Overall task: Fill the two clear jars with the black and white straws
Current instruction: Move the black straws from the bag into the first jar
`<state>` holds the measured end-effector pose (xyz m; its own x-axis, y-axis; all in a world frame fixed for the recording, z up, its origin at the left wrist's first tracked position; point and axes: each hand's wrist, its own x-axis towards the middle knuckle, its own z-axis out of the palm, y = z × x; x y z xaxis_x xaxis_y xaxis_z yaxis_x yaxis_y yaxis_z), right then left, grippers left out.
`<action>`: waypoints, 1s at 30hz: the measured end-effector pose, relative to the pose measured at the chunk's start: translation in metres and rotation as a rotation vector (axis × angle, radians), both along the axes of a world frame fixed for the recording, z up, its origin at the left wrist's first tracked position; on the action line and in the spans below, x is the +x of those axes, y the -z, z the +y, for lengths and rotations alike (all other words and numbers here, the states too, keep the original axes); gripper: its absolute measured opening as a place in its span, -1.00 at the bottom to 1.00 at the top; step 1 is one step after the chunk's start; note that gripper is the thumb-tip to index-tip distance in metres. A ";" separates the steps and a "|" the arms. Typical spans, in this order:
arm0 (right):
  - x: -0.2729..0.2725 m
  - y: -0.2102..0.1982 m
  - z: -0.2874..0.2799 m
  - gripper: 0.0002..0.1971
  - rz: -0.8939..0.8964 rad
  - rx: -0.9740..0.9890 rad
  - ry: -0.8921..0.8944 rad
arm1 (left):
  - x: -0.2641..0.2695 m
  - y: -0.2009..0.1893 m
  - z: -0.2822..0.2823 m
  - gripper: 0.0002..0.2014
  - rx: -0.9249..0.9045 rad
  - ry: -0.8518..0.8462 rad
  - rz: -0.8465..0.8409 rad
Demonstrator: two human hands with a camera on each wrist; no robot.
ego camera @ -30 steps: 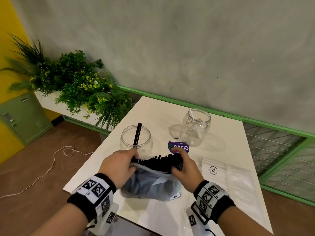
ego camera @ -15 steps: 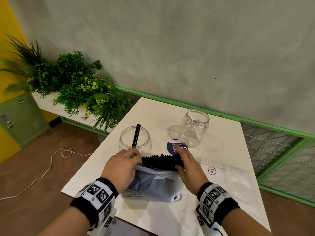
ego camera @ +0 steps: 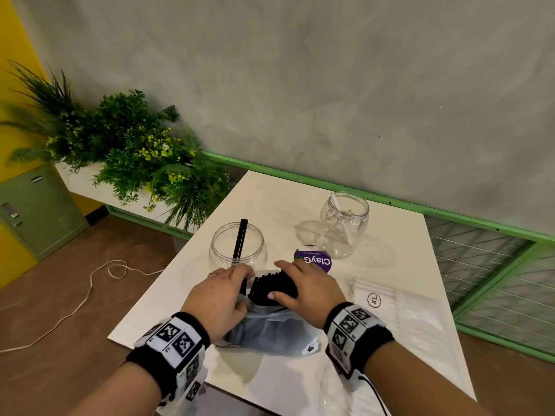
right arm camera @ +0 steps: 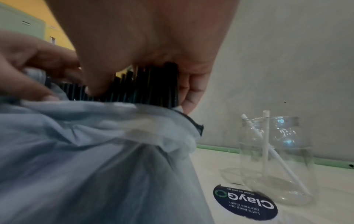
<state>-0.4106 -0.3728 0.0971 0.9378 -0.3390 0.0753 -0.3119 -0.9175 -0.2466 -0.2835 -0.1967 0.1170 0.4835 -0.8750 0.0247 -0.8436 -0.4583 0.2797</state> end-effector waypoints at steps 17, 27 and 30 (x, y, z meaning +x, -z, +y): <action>-0.027 -0.002 -0.017 -0.48 -0.087 -0.135 -0.039 | -0.010 0.001 -0.016 -0.70 -0.210 -0.013 0.290; -0.003 0.006 0.001 -0.60 -0.114 -0.194 -0.004 | -0.006 -0.007 -0.013 -0.57 -0.194 -0.011 0.305; -0.006 0.009 0.002 -0.67 -0.171 -0.220 0.020 | 0.000 -0.013 -0.002 -0.54 -0.117 -0.220 0.233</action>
